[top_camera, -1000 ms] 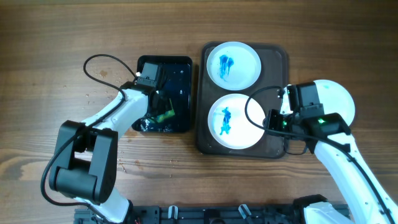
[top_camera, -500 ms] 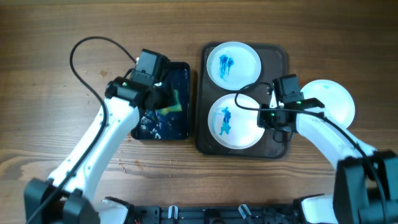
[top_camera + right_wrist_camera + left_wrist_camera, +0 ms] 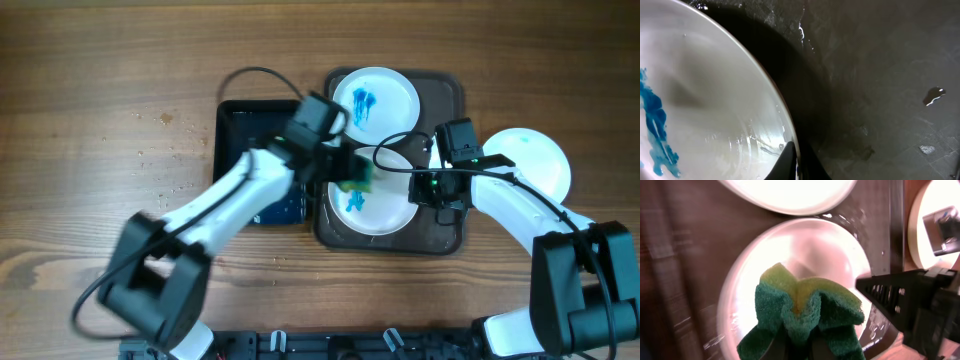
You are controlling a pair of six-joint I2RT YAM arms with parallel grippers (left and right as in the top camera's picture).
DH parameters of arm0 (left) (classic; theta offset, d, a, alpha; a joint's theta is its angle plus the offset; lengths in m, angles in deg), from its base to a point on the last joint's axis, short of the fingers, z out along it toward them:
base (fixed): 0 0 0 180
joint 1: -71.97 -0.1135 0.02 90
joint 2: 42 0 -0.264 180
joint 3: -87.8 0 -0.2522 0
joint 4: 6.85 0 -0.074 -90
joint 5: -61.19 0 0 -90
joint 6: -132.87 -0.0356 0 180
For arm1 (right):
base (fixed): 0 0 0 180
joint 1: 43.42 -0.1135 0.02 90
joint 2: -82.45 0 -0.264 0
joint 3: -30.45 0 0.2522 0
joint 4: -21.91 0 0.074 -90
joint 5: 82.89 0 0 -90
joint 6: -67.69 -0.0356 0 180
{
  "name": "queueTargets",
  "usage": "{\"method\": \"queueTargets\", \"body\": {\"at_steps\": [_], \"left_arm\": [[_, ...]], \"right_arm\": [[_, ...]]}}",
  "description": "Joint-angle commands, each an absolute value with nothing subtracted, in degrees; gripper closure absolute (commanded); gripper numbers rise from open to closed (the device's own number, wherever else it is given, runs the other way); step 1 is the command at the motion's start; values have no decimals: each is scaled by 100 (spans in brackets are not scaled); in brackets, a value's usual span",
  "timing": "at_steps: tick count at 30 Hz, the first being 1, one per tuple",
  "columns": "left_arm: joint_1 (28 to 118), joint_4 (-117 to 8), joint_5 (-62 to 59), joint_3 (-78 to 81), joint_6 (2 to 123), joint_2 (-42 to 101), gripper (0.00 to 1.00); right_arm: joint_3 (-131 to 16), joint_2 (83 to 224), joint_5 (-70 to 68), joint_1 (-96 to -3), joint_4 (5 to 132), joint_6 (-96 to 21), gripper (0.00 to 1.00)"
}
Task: Clean dirty plates on tray and stack at the side
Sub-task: 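Scrub the held front plate with the sponge in the left gripper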
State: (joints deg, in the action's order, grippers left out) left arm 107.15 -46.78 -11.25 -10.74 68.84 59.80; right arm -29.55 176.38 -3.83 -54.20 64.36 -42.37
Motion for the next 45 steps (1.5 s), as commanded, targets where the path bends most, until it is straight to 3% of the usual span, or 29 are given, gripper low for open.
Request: {"method": "queueTargets", "body": {"at_steps": [1, 12, 19, 22, 27, 30, 39, 42, 45], "left_arm": [[11176, -4069, -1060, -1017, 7105, 6723, 96], [11010, -4368, -3621, -872, 7678, 7435, 96], [10747, -5338, -5116, -733, 7059, 7438, 96], [10710, -5457, -4791, -733, 6917, 7438, 96], [10710, -4919, -622, -733, 5785, 7438, 96], [10774, -4560, 750, -733, 5840, 7464, 96], [11047, -5190, 680, -733, 6200, 7512, 96], [10892, -5590, -91, -728, 6456, 7512, 96], [10667, -5957, -1624, -722, 6897, 7455, 96]], "right_arm": [[-2872, 17915, -319, -5429, 6578, -4191, 96], [-2872, 17915, -321, -5429, 6678, -4191, 96], [-2872, 17915, -321, -5429, 6683, -4193, 96], [-2872, 17915, -321, -5429, 6685, -4193, 96], [-2872, 17915, -319, -5429, 6724, -4197, 95], [-2872, 17915, -319, -5429, 6748, -4197, 96], [-2872, 17915, -321, -5429, 6788, -4204, 96], [-2872, 17915, -321, -5429, 6783, -4204, 96], [-2872, 17915, -321, -5429, 6788, -4202, 96]]}}
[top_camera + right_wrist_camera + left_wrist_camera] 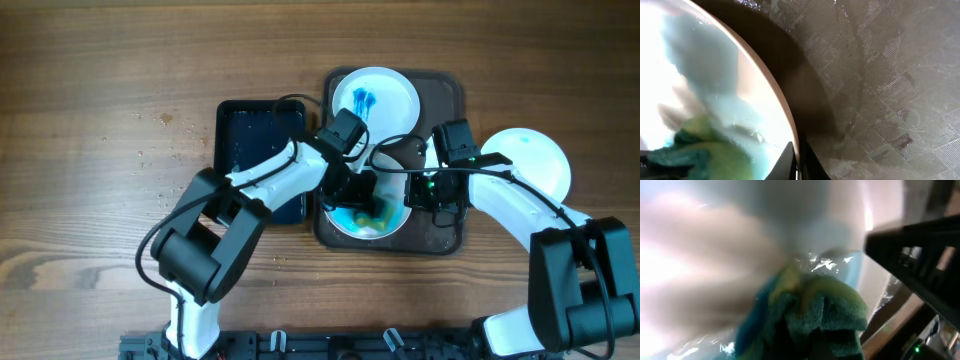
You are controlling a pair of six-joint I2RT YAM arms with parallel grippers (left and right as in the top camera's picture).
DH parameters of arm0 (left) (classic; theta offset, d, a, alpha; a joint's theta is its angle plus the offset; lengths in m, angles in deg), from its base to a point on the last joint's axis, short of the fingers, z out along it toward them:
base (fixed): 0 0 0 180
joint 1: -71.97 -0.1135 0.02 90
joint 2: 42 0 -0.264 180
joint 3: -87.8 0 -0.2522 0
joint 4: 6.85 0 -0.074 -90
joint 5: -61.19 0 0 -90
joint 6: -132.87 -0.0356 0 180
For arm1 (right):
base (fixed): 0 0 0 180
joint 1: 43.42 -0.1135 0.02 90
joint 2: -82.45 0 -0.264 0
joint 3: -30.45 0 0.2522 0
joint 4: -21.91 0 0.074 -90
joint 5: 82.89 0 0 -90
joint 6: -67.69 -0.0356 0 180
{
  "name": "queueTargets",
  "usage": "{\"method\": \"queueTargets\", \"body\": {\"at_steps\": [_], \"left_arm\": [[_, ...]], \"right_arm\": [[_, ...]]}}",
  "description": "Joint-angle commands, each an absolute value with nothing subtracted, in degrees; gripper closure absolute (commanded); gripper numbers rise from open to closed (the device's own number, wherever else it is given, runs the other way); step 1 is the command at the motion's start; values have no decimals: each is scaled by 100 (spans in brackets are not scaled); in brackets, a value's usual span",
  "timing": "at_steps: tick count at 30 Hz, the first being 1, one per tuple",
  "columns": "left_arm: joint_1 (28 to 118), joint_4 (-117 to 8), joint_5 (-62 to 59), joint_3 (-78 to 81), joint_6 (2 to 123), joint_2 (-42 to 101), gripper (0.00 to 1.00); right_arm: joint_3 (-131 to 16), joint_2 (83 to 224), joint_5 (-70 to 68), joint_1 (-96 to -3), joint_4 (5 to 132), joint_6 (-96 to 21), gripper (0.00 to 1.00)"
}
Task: Clean dirty plates on tray and stack at the side
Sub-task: 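Scrub the held front plate with the sponge in the left gripper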
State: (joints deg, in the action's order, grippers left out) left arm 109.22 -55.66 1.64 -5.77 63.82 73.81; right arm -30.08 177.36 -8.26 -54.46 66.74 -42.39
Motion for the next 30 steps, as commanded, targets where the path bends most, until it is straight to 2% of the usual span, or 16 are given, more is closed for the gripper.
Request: {"method": "queueTargets", "body": {"at_steps": [1, 5, 9, 12, 20, 27, 30], "left_arm": [[10621, -6088, -2185, -715, 6911, 7416, 96], [10634, -6425, -4259, -717, 6906, 7306, 96], [10662, -6322, -5333, -715, 6902, 7306, 96], [10662, -5983, -4555, -715, 6589, 7306, 96], [10695, -4493, -85, -717, 6545, 7309, 96], [11010, -3596, -13, -717, 6996, 7503, 96], [11104, -3618, 145, -717, 7184, 7691, 96]], "right_arm": [[-2872, 17915, -321, -5429, 6788, -4202, 96], [-2872, 17915, -319, -5429, 6779, -4202, 96], [-2872, 17915, -321, -5429, 6772, -4202, 96], [-2872, 17915, -319, -5429, 6775, -4197, 96], [-2872, 17915, -319, -5429, 6783, -4182, 96], [-2872, 17915, -319, -5429, 6788, -4182, 96], [-2872, 17915, -319, -5429, 6792, -4182, 96]]}}
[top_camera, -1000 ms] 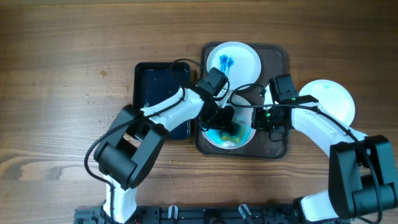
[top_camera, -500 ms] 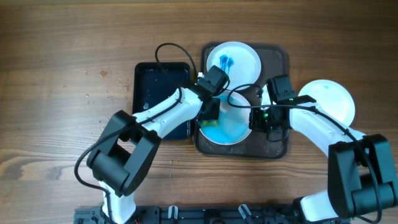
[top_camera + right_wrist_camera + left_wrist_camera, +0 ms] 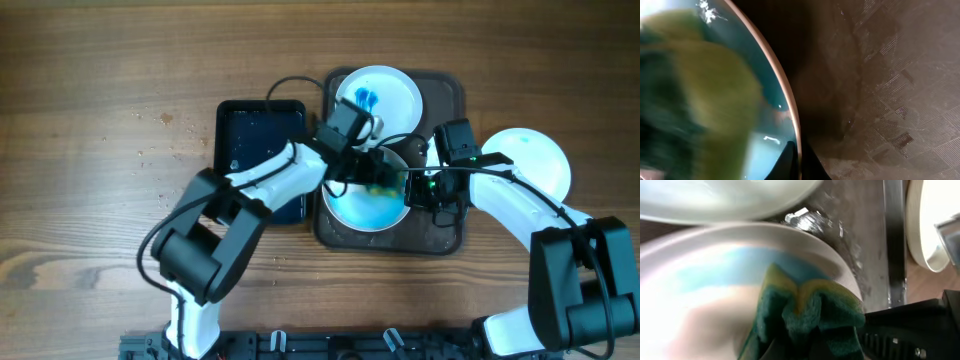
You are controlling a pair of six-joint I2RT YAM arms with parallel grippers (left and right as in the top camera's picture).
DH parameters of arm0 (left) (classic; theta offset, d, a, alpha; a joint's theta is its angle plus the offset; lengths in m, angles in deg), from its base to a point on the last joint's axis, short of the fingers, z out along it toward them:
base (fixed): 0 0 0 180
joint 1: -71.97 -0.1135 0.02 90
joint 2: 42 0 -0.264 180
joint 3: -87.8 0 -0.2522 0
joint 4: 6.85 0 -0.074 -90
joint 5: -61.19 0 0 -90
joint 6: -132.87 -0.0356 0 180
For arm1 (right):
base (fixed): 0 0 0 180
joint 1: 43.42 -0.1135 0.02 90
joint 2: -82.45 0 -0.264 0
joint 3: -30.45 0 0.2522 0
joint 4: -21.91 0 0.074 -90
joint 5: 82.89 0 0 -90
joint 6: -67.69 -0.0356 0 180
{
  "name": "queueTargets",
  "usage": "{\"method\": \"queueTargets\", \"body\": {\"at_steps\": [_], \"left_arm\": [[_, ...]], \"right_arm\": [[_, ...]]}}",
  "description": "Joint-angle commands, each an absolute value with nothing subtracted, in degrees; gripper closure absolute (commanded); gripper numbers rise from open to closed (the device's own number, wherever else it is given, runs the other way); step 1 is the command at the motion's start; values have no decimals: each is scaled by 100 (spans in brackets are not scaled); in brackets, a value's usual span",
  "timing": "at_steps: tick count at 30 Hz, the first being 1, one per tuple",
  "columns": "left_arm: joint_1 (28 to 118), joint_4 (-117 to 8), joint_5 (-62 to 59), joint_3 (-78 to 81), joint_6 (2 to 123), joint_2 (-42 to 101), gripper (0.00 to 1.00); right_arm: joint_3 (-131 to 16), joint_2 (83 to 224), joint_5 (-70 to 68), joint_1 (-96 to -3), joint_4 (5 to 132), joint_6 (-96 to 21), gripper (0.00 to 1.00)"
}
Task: Clean dirty plates on tray and stack at the side
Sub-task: 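Scrub the held front plate with the sponge in the left gripper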
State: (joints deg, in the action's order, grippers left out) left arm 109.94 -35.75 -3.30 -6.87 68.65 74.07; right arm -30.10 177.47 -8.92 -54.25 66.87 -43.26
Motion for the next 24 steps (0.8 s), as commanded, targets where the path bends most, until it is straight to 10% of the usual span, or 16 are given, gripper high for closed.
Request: {"method": "queueTargets", "body": {"at_steps": [1, 9, 24], "left_arm": [[11126, -3688, 326, -717, 7182, 7696, 96], [11080, -4622, 1336, -715, 7166, 7682, 96], [10979, -6910, -4458, -42, 7951, 7523, 96]], "right_arm": [[-2872, 17915, -319, -5429, 6792, -4184, 96], [-2872, 17915, -319, -5429, 6792, -4187, 96], [-2872, 17915, -319, -5429, 6790, -4184, 96]]}}
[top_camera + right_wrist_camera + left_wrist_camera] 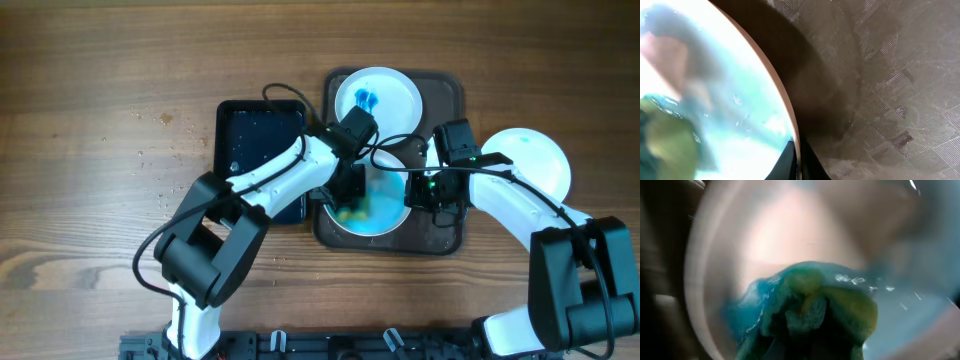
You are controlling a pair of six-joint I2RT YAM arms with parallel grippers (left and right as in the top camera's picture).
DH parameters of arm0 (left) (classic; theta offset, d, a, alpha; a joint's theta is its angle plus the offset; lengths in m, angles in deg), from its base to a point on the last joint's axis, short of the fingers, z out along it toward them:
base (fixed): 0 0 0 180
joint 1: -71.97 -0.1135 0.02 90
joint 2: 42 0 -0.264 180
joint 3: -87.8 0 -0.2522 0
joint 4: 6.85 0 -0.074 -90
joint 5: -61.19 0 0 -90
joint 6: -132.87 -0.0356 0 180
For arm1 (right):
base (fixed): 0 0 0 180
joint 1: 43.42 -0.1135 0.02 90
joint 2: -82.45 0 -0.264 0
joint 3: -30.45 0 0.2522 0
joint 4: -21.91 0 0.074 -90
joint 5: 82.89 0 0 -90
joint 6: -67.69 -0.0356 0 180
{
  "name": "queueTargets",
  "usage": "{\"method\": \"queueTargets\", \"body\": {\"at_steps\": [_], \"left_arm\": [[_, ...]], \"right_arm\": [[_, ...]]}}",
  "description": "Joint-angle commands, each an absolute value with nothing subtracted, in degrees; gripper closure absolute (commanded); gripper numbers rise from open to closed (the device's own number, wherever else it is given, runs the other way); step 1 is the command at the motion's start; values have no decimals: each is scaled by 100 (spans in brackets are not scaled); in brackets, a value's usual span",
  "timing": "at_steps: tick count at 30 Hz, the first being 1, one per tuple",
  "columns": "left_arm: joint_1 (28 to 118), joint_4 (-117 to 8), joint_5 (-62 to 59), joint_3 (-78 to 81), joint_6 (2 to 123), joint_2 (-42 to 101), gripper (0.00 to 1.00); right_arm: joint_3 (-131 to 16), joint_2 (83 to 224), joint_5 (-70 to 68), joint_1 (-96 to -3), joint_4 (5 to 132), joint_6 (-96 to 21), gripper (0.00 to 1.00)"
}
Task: Clean dirty plates on tray and stack at the side
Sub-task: 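Scrub the held front plate with the sponge in the left gripper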
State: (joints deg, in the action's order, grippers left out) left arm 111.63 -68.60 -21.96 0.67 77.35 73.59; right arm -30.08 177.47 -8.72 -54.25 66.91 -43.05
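Note:
The near plate (385, 212) on the brown tray (448, 238) is smeared with blue. My left gripper (347, 205) is shut on a green and yellow sponge (815, 307), pressing it onto the plate's left part. The sponge (665, 145) shows at the lower left of the plate (730, 110) in the right wrist view. My right gripper (797, 160) is shut on the plate's right rim, one finger inside and one outside. A second plate (376, 100) with blue marks lies at the tray's far end. A clean white plate (535, 160) rests on the table to the right.
A black tub of water (255, 135) stands left of the tray. The tray floor (890, 90) beside the plate is wet. Cables run over the tray between the two arms.
My left gripper has moved the sponge from the plate's far right part to its left near part. The blue smear still covers the plate. My right gripper has not moved.
The sponge first hung above the near plate, which bore a sharp blue mark, with my right gripper on its rim. Then the sponge was on the plate and the mark was smeared. It has since been at the far right and now at the left.

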Motion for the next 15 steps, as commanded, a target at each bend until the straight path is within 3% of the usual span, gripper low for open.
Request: {"method": "queueTargets", "body": {"at_steps": [1, 6, 15], "left_arm": [[10977, -6906, -4563, -42, 8025, 7508, 96], [10977, -6434, -4762, -40, 8277, 7407, 96], [10992, -4674, -2150, -42, 7297, 7405, 96]], "right_arm": [[-2872, 17915, -319, -5429, 6790, -4184, 96], [-2872, 17915, -317, -5429, 6790, -4180, 96], [-2872, 17915, -319, -5429, 6818, -4053, 96]]}}
